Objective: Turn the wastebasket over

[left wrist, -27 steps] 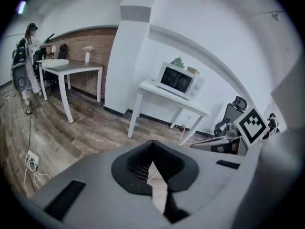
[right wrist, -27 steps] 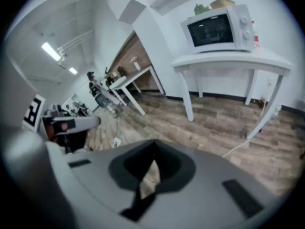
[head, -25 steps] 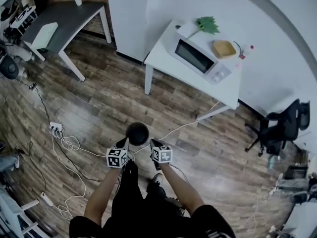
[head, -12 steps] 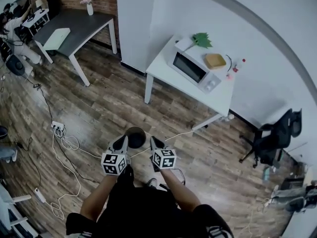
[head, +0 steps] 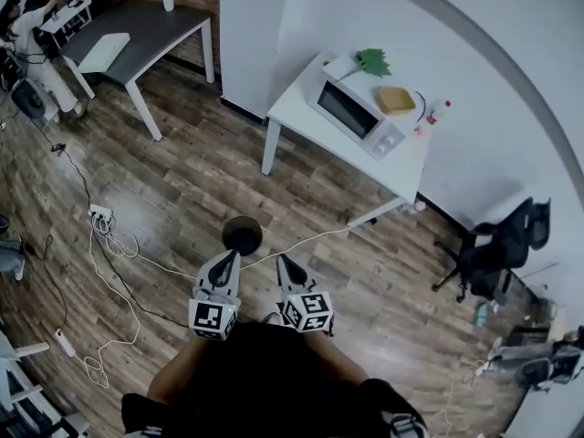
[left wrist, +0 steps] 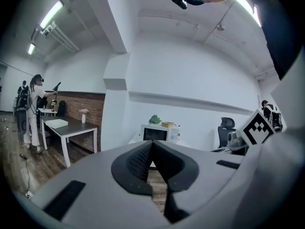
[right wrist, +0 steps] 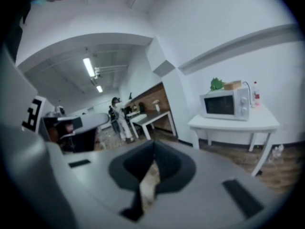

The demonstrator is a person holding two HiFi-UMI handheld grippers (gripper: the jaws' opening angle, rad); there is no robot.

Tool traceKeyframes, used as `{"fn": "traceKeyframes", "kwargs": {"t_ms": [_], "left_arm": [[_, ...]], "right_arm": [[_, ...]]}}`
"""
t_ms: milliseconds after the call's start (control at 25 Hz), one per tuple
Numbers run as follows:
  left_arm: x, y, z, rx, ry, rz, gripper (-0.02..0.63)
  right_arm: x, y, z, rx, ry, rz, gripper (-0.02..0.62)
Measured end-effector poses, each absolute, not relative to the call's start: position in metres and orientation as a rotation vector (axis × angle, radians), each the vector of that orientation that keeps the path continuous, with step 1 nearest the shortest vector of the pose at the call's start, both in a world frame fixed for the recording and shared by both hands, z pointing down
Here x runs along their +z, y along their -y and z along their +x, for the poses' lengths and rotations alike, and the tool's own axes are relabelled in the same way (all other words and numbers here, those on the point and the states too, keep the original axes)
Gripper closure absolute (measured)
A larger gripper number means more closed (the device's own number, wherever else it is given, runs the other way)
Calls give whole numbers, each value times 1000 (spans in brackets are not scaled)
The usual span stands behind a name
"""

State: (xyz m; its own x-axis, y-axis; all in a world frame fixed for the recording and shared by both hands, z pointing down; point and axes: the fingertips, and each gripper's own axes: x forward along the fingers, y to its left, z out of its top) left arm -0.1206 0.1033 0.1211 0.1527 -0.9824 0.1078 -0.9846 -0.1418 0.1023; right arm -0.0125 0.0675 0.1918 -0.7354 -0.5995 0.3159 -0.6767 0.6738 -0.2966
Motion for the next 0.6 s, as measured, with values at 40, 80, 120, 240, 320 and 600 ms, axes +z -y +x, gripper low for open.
{"fn": "traceKeyframes", "kwargs": {"t_ms": [40,80,120,240,320,600], "left_arm": [[123,-107,-120,14,1964,2266,572],[127,-109,-119,3,1965,2255,572],[132,-111,-119,-3,1959,2243,572],[140,-111,-117,4,1933,2220,572],[141,-111,-115,5,1922,2222,572],[136,-111,-114,27,1931,2234,572]], "right_arm": [[192,-72,-11,604,2697,1037,563],[192,-76,-9,608,2699,1037,563],[192,-78,-9,607,2699,1037,563],[192,-83,-11,598,2698,1027,563],[190,-86,-13,594,2702,1018,563],[188,-90,-18,578,2725,989,563]]}}
